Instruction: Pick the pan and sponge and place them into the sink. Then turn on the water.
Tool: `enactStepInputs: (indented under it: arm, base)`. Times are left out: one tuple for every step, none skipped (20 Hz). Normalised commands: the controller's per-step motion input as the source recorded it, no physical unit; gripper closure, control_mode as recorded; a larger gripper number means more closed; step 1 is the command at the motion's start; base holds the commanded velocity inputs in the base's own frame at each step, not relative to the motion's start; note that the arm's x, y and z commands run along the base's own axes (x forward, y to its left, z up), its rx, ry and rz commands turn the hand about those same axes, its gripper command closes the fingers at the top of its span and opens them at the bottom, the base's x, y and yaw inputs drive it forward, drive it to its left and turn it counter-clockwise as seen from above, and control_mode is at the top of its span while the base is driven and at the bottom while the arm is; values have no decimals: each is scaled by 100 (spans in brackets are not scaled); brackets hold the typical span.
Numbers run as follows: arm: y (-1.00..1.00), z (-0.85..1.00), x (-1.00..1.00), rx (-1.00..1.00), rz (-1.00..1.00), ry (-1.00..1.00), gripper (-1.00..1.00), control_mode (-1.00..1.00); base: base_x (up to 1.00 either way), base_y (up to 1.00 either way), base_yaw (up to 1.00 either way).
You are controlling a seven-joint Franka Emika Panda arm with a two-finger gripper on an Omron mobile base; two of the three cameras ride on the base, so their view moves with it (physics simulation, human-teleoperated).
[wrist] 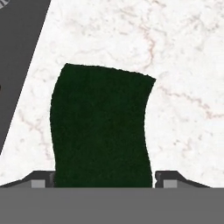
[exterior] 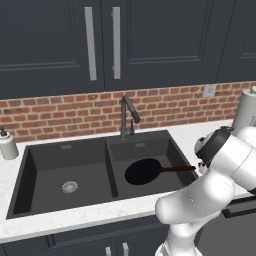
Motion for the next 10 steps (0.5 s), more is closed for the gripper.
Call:
enactStepInputs:
  arm:
    - [5, -16, 8, 0, 0, 0, 100, -100]
    - [0, -4, 0, 0, 0, -1, 100, -100]
    - [0, 0, 6, 0, 0, 0, 100, -100]
    - [0, 0, 1, 0, 0, 0, 100, -100]
    - [0, 0, 0, 0, 0, 0, 100, -100]
    - [0, 0, 0, 0, 0, 0, 100, -100]
    - [6, 0, -6, 0, 0, 0, 100, -100]
    - [1, 0, -24, 0, 5, 0, 100, -100]
    - [1, 11, -34, 0, 16, 0, 100, -100]
    - [0, 36, -43, 0, 16, -1, 100, -100]
  base:
    - [0, 0, 0]
    - [0, 0, 0]
    - [0, 0, 0]
    - [0, 0, 0]
    - [0, 0, 0]
    - [0, 0, 0]
    - [0, 0, 0]
    - [0, 0, 0]
    - [0, 0, 0]
    - [0, 0, 0]
